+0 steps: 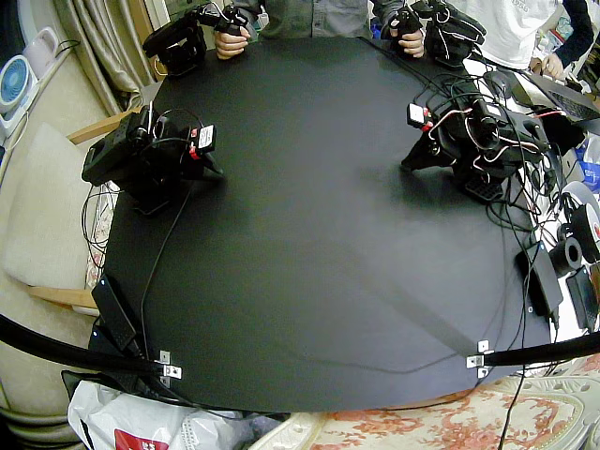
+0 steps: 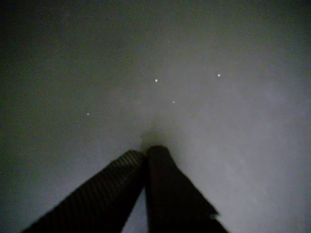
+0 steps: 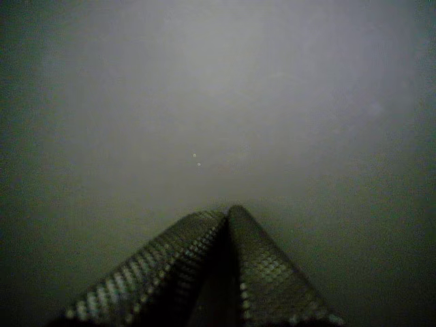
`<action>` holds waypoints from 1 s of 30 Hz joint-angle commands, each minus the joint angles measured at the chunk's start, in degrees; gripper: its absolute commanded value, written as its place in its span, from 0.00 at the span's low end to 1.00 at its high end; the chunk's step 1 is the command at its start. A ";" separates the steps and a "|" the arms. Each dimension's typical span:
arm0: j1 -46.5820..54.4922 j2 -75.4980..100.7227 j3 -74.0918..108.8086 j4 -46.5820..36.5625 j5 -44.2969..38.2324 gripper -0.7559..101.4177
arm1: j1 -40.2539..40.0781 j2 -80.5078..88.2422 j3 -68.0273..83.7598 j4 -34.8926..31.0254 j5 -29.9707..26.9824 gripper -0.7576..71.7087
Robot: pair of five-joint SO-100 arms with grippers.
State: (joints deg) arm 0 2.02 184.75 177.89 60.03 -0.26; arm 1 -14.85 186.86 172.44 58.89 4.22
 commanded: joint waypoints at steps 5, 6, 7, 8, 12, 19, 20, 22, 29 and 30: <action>0.62 0.97 0.00 -0.53 -0.53 0.01 | 1.41 0.70 -0.26 0.26 -0.26 0.00; 0.62 0.97 0.00 -0.53 -0.53 0.01 | 1.41 0.70 -0.26 0.26 -0.26 0.00; 0.62 0.97 0.00 -0.53 -0.53 0.01 | 1.41 0.70 -0.26 0.26 -0.26 0.00; 0.62 0.97 0.00 -0.53 -0.53 0.01 | 1.41 0.70 -0.26 0.26 -0.35 0.00; 0.44 0.97 0.00 -0.53 -0.79 0.01 | 1.41 0.70 -0.26 0.26 -0.35 0.00; 0.35 0.97 0.00 -0.53 -0.62 0.01 | 1.41 0.70 -0.26 0.26 -0.18 0.00; 0.35 0.97 0.00 -0.53 -0.62 0.01 | 1.41 0.70 -0.26 0.26 0.09 0.00; 0.53 0.97 0.00 -0.53 -0.53 0.01 | 1.76 0.70 -1.67 -0.62 0.97 0.00; 0.53 0.97 0.00 -0.53 -0.53 0.01 | 6.86 -7.91 -44.38 0.18 -17.23 0.00; 0.53 0.97 0.00 -0.53 -0.53 0.01 | 4.92 -14.15 -53.44 -0.97 -19.69 0.00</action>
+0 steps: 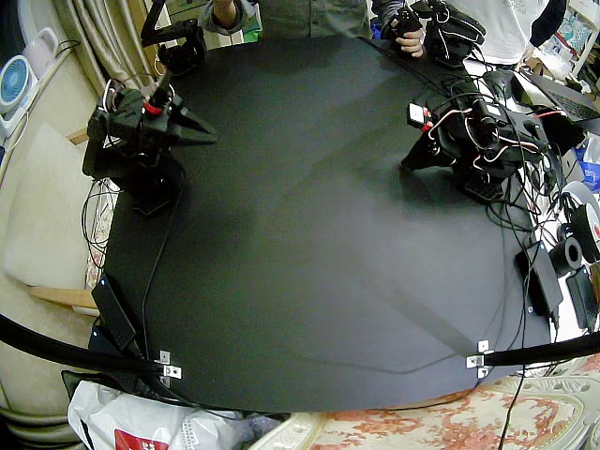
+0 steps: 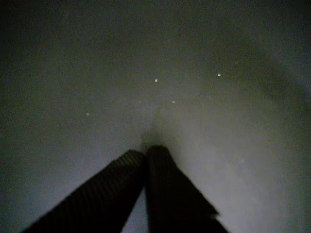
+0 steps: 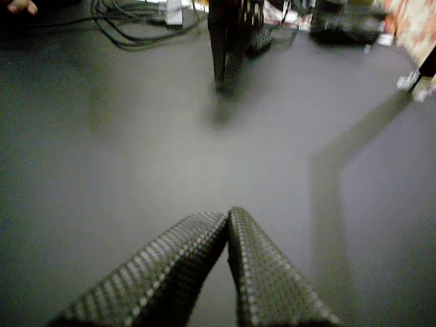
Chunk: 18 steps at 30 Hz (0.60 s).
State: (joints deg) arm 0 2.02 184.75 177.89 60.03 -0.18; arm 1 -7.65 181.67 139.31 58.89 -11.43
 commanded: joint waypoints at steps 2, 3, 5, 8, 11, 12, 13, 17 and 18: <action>0.53 0.97 0.00 -0.53 -0.62 0.01 | -6.15 -15.29 -31.46 -4.57 -6.86 0.00; 0.53 0.97 0.00 -0.53 -0.62 0.01 | -9.32 -16.52 -36.74 -8.17 -9.40 0.00; 0.53 0.97 0.00 -0.53 -0.53 0.01 | -14.06 -19.07 -44.47 -12.57 -13.71 0.00; 0.53 0.97 0.00 -0.53 -0.53 0.01 | -21.01 -17.14 -43.33 -24.08 -18.81 0.00; 0.53 0.97 0.00 -0.53 -0.53 0.01 | -29.00 -15.82 -39.11 -38.23 -24.35 0.00; 0.53 0.97 0.00 -0.53 -0.53 0.01 | -31.29 -15.73 -37.62 -42.80 -26.02 0.00; 0.53 0.97 0.00 -0.53 -0.53 0.01 | -33.22 -15.73 -37.18 -45.18 -27.51 0.01; 0.53 0.97 0.00 -0.53 -0.53 0.01 | -32.43 -26.98 -40.34 -50.98 -26.46 0.01; 0.53 0.97 0.00 -0.53 -0.53 0.01 | -30.23 -30.59 -43.07 -49.22 -24.70 0.01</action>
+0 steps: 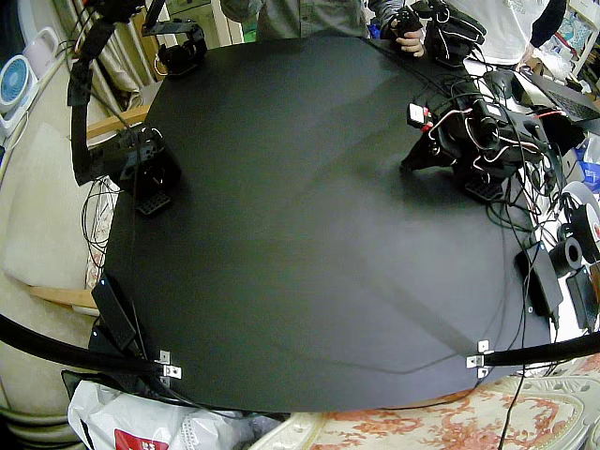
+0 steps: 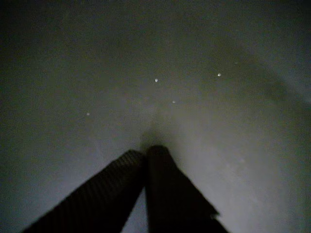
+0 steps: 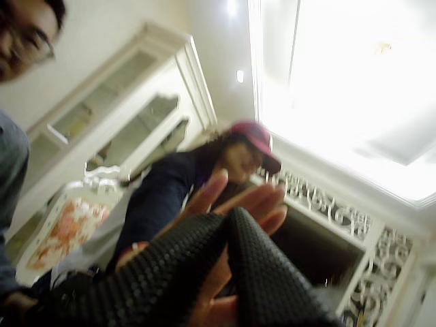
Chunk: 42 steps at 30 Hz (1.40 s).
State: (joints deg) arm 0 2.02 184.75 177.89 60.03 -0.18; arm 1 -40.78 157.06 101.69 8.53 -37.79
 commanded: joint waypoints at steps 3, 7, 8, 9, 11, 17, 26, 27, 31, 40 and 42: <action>0.53 0.97 0.00 -0.53 -0.53 0.01 | 7.12 -14.33 -11.78 3.34 4.22 0.01; 0.53 0.97 0.00 -0.53 -0.53 0.01 | 9.58 -21.71 -16.00 2.64 5.45 0.01; 0.53 0.97 0.00 -0.53 -0.53 0.01 | 9.84 -26.19 -19.78 2.46 6.06 0.01; 0.53 0.97 0.00 -0.53 -0.53 0.01 | 9.76 -28.30 -21.71 2.37 6.15 0.01; 0.53 0.97 0.00 -0.53 -0.53 0.01 | 8.79 -32.96 -28.74 4.57 6.06 0.01; 0.53 0.97 0.00 -0.53 -0.53 0.01 | 3.34 -53.09 -58.18 16.17 5.36 0.01; 1.41 0.97 0.09 -0.70 0.35 0.01 | 4.13 -54.67 -60.38 19.42 5.89 0.01; 1.41 0.97 0.09 -0.70 0.35 0.01 | 4.39 -51.24 -56.16 19.25 5.98 0.01; 1.41 0.97 0.09 -0.70 0.35 0.01 | 6.24 -42.54 -54.05 32.17 9.40 0.01; 1.41 0.97 0.09 -0.70 0.35 0.01 | 15.03 -10.20 -32.96 70.75 22.15 0.01; 1.41 0.97 0.09 -0.70 0.35 0.01 | 16.44 3.16 -18.46 72.60 26.02 0.01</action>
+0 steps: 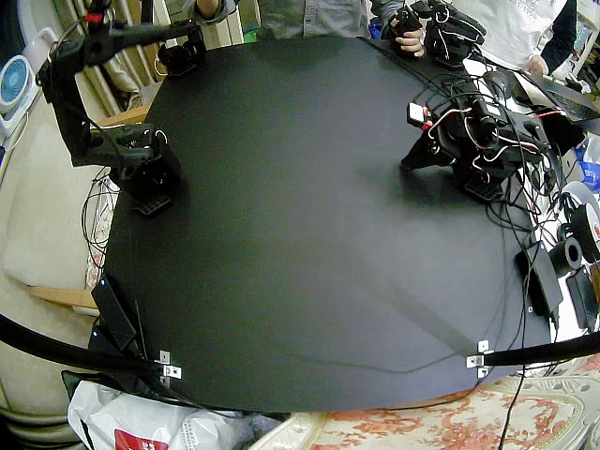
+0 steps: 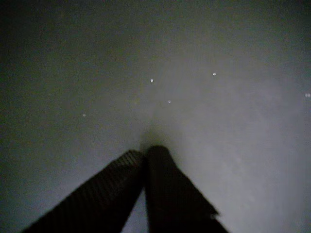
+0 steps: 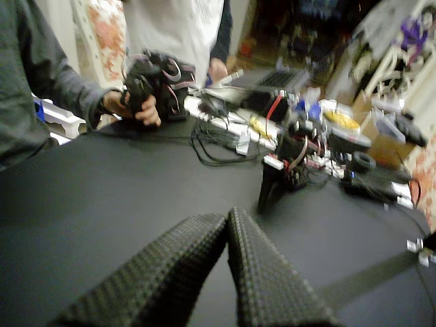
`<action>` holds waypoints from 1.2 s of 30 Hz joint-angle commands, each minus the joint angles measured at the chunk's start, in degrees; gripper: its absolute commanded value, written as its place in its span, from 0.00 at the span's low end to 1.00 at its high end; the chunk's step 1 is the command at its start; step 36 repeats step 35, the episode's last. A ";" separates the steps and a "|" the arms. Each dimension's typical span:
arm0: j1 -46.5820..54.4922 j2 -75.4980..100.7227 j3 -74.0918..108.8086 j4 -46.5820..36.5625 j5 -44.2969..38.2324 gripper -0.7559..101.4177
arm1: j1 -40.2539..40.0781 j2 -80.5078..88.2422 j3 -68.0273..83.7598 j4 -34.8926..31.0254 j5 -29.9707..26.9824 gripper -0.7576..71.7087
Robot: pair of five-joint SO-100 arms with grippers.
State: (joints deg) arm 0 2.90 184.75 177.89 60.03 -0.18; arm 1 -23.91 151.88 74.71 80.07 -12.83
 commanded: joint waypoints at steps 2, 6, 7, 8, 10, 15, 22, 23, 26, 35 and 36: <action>0.53 0.97 0.09 -0.70 0.35 0.01 | -1.23 22.50 22.59 2.64 5.10 0.01; 0.53 0.97 0.09 -0.70 0.35 0.01 | -3.16 35.60 37.18 7.21 10.72 0.01; 0.53 0.97 0.09 -0.70 0.35 0.01 | -4.13 35.60 39.64 6.86 11.69 0.01; 0.53 0.97 0.09 -0.70 0.35 0.01 | -6.50 35.68 41.75 5.98 11.51 0.01; 0.53 0.97 0.09 -0.79 0.35 0.01 | -7.82 35.68 45.70 6.06 11.43 0.01; 0.53 0.97 0.09 -0.79 0.35 0.01 | -7.65 35.77 71.89 -6.50 10.37 0.01; 0.53 0.97 0.09 -0.79 0.35 0.01 | -0.88 35.68 92.99 -20.83 11.34 0.01; 0.53 0.97 0.09 -0.79 0.35 0.01 | -0.44 35.68 95.10 -21.88 11.60 0.01; 0.53 0.97 0.09 -0.79 0.35 0.01 | 2.02 35.68 97.47 -21.97 14.06 0.01; 0.53 0.97 0.09 -0.79 0.35 0.01 | 4.57 35.68 97.47 -21.01 16.79 0.01; 0.53 0.97 0.09 -0.79 0.35 0.01 | 4.57 35.68 97.47 -21.01 16.79 0.01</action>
